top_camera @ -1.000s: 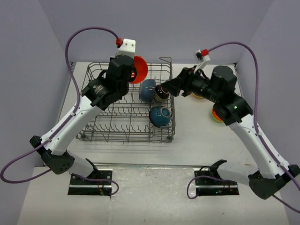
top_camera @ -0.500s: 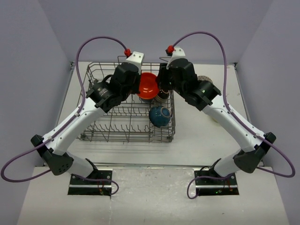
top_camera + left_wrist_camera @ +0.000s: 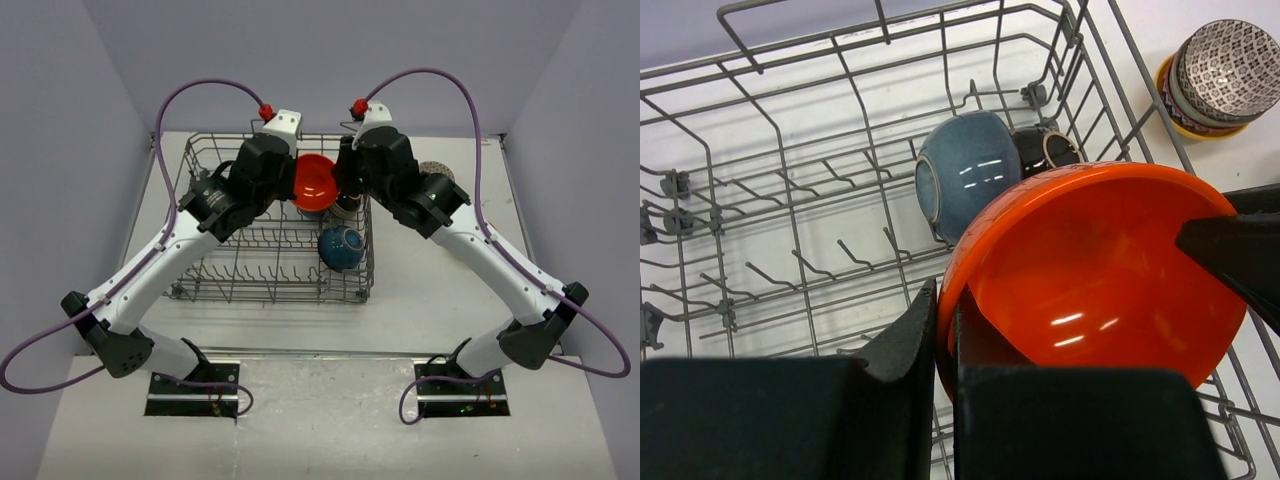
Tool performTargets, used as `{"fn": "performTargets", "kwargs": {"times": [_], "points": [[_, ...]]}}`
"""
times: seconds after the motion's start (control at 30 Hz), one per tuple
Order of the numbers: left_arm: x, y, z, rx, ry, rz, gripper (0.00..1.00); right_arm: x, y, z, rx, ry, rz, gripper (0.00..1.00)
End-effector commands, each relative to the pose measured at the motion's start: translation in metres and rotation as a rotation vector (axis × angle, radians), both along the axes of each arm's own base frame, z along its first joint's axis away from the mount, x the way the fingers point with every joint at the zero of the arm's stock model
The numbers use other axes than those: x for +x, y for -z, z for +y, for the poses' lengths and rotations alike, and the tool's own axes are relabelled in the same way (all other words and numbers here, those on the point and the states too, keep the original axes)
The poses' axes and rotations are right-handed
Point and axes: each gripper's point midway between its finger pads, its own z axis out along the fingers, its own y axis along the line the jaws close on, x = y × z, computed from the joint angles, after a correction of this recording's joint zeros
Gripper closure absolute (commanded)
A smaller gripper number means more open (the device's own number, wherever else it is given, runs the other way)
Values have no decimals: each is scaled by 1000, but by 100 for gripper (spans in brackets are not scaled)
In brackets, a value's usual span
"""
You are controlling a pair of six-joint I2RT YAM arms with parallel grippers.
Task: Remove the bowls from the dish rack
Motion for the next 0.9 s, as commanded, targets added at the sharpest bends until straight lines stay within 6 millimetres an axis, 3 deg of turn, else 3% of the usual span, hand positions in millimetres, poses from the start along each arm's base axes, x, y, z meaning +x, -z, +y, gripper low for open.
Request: {"fn": "performTargets", "kwargs": {"times": [0.0, 0.17, 0.23, 0.37, 0.63, 0.77, 0.87], "points": [[1, -37, 6, -104, -22, -88, 100, 6, 1, -6, -17, 27, -13, 78], [2, -42, 8, -122, -29, -93, 100, 4, 4, -4, -22, 10, -9, 86], [1, -45, 8, -136, -29, -97, 100, 3, 7, -2, -30, -8, -6, 100], [-2, -53, 3, -188, -7, -108, 100, 4, 9, 1, -27, -22, 0, 100], [-12, -55, -13, -252, 80, -96, 100, 2, -4, -5, 8, 7, -21, 100], [-13, -52, -17, -258, 100, -87, 86, 3, -5, -9, 6, 22, -24, 100], [-13, -52, -21, -270, 117, -87, 86, 5, -6, -10, 9, 27, -28, 100]]}}
